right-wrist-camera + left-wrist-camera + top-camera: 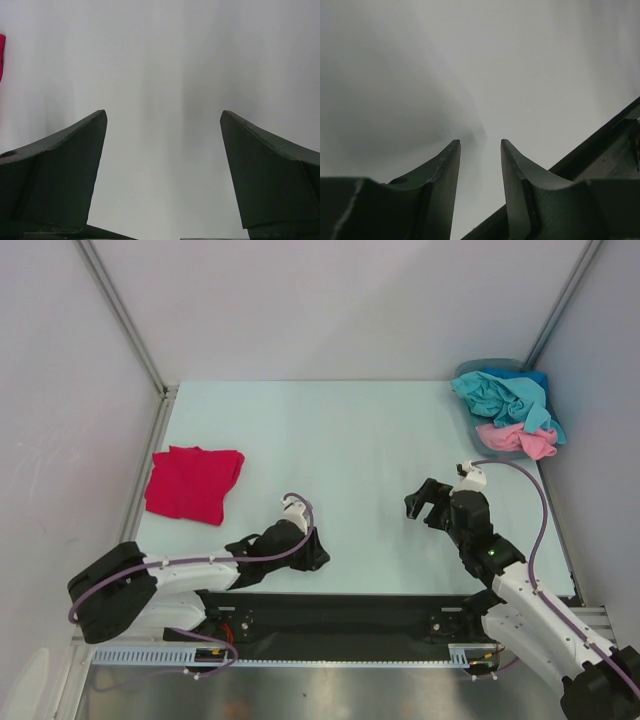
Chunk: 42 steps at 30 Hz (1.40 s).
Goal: Fold and stack the t-shirts
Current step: Grab the tshirt from the pile
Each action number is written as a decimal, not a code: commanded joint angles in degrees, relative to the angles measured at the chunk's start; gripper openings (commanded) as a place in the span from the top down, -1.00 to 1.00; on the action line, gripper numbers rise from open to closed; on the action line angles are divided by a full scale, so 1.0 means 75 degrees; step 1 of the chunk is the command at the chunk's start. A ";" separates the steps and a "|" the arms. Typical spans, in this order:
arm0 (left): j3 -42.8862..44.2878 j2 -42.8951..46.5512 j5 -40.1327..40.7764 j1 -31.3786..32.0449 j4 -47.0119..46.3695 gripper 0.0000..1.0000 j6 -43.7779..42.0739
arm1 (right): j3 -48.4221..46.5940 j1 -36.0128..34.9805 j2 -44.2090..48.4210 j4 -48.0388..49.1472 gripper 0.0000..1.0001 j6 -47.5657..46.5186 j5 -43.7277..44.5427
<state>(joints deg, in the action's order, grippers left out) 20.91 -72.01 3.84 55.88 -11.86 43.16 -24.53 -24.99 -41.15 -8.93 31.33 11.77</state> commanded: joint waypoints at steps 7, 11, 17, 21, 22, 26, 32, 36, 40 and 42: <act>-0.0373 0.0918 0.0250 0.0050 0.0058 0.12 0.0140 | 0.0025 0.0075 -0.0046 0.0183 -0.99 -0.0076 0.0071; -0.0409 0.0754 0.0215 0.0050 -0.0024 0.12 0.0211 | 0.0049 0.0086 0.0060 0.0194 -0.99 -0.0134 0.0036; -0.0362 0.0566 0.0086 0.0061 -0.0235 0.12 0.0246 | 0.0095 0.0098 -0.0231 0.0136 -1.00 -0.0112 0.0270; -0.0397 0.0554 0.0028 0.0050 -0.0364 0.12 0.0246 | -0.0162 0.0086 -0.0549 -0.0051 -1.00 -0.0018 0.0737; -0.0443 0.0554 0.0028 0.0050 -0.0422 0.12 0.0246 | -0.0267 0.0098 -0.0630 -0.0110 -0.99 0.0075 0.0913; -0.0456 0.0472 -0.0042 0.0050 -0.0563 0.12 0.0222 | -0.1121 0.0098 -0.1017 -0.0415 -1.00 0.0521 0.1524; -0.0467 0.0682 -0.0066 0.0050 -0.0576 0.12 0.0187 | -0.2540 0.0331 -0.1837 -0.0182 -1.00 0.1061 0.1409; -0.0502 0.1011 0.0086 0.0050 -0.0400 0.12 0.0082 | -0.3465 0.0765 -0.2411 -0.0087 -0.99 0.1084 0.0974; -0.0503 0.1164 0.0145 0.0050 -0.0329 0.11 -0.0012 | -0.4824 0.1327 -0.3430 -0.0705 -0.99 0.1131 0.1090; -0.0444 0.1105 0.0110 0.0050 -0.0318 0.11 -0.0035 | -0.5586 0.1480 -0.4016 -0.0801 -0.99 0.0899 0.1336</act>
<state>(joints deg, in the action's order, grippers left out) 17.52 -64.34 4.29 55.92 -13.39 43.88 -59.66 -15.70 -67.70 -13.32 38.74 19.31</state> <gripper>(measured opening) 0.443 0.994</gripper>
